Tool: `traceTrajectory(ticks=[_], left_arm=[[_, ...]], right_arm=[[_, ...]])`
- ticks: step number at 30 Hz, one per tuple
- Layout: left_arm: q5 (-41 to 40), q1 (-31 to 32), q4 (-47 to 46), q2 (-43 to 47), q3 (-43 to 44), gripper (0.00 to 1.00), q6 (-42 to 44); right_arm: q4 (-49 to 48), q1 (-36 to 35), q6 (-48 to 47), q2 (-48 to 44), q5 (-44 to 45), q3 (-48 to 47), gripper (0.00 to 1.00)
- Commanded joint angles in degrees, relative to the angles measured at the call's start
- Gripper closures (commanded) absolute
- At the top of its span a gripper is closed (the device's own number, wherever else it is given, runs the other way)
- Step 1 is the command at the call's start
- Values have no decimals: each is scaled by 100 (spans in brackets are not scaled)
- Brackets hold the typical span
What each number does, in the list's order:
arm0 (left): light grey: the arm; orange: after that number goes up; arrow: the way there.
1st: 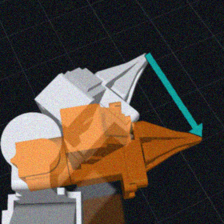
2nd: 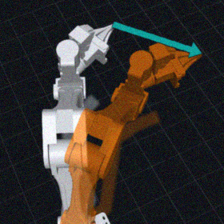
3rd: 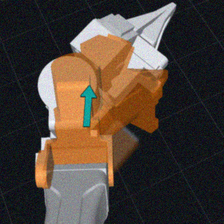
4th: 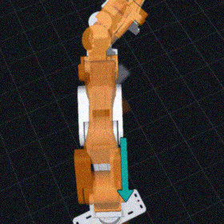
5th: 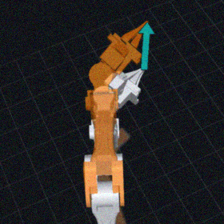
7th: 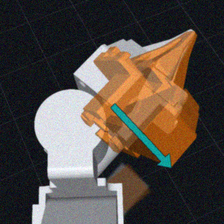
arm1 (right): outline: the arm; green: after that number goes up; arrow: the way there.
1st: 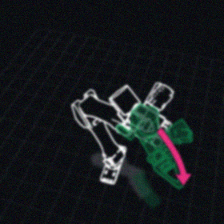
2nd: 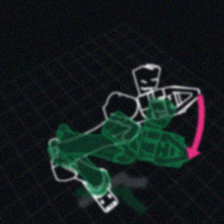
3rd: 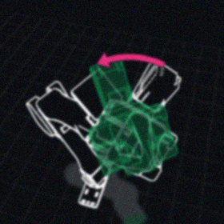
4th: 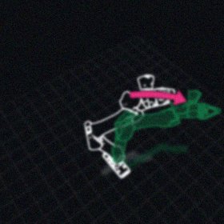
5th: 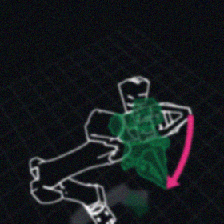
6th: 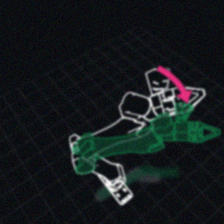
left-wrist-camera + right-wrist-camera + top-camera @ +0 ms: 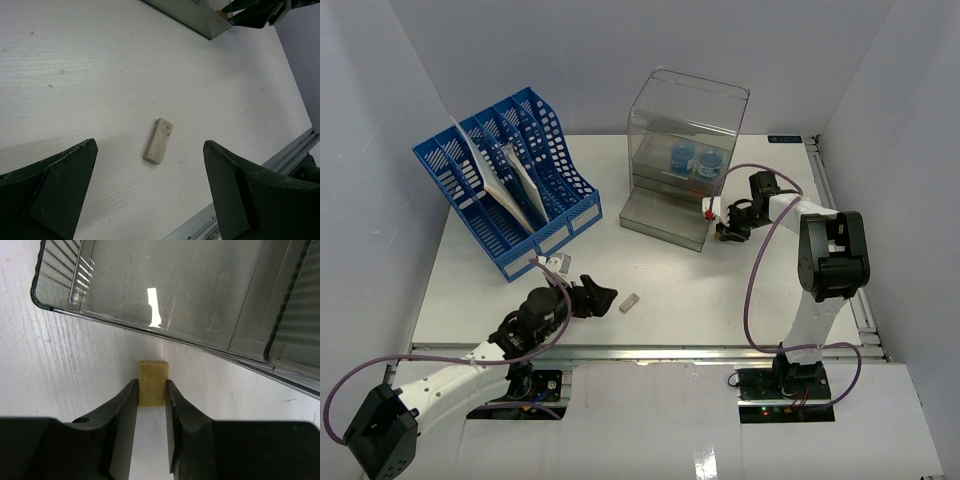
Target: Organize the desk
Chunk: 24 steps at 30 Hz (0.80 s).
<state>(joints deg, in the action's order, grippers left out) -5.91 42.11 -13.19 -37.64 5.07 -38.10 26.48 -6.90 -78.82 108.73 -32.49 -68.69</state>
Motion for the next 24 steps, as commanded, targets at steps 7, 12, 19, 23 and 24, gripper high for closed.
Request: traceTrajectory(ticks=[7,12,19,23,24], left_arm=[[304,-18,-151,-603,-32,2,-38],[580,-18,-262,-1491,201,2,-24],[922,100,128,-2765,1064,2,375],[686,394,482,-3186,1432,2,639],[522,494,614,-3317,1565,2,694]], right_arm=[[458,-607,863,-1994,-365,1212,92],[129,-1536,2190,-2678,-129,941,92],[-1376,-1922,4256,-1881,1240,86,85],[-1341,-1938,4428,-1093,1836,-501,72],[-1314,-1938,4428,-953,1960,-586,57]])
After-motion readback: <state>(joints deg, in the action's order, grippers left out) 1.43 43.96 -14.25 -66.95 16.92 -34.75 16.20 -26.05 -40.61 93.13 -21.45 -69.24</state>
